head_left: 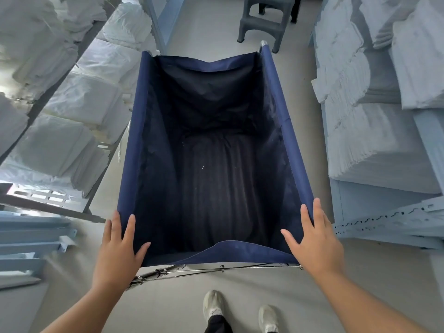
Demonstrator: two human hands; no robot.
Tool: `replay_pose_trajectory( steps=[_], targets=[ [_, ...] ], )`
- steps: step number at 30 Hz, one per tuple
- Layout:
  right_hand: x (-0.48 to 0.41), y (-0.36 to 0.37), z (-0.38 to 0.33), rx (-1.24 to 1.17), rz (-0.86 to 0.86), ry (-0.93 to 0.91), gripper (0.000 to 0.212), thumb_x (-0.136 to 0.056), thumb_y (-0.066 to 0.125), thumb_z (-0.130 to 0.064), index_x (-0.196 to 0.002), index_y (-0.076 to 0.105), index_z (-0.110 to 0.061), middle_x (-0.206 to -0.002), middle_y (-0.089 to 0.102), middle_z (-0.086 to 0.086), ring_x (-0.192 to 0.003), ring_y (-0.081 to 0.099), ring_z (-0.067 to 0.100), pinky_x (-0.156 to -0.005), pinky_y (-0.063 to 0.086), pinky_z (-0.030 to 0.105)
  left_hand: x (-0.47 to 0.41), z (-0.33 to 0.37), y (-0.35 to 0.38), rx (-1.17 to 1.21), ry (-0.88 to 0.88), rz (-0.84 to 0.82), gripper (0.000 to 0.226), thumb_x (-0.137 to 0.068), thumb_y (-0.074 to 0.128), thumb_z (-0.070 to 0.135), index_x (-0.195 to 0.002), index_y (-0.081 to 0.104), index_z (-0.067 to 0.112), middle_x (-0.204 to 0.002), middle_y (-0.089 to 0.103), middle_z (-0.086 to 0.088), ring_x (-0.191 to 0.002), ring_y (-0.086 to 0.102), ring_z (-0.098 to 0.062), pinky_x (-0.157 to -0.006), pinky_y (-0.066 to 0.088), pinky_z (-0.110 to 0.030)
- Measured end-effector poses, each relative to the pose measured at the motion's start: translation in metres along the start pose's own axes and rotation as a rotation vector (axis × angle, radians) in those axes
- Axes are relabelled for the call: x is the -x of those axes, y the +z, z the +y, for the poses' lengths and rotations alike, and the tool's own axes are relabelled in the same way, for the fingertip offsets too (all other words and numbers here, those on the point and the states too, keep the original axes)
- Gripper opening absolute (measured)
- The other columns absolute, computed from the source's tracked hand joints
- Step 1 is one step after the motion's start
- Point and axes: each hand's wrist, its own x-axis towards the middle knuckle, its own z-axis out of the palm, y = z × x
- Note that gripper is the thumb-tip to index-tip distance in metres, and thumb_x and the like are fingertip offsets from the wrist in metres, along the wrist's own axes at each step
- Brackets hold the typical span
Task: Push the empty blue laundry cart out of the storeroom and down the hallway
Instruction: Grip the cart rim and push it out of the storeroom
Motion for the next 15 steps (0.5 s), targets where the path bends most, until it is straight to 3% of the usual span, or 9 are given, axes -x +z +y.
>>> replay_pose_trajectory(
  steps=[15],
  targets=[
    [0.030,0.001,0.058,-0.029,0.021,-0.135,0.079,-0.081,0.076,-0.049,-0.144,0.051,-0.009,-0.160,0.037,0.014,-0.135,0.053,0.035,-0.066,0.060,0.044,0.090,0.048,0.008,0.050,-0.106,0.011,0.084,-0.072,0.083,0.025,-0.142,0.042,0.003,-0.154,0.027,-0.029,-0.137,0.030,-0.051,-0.085,0.053,-0.063]
  ],
)
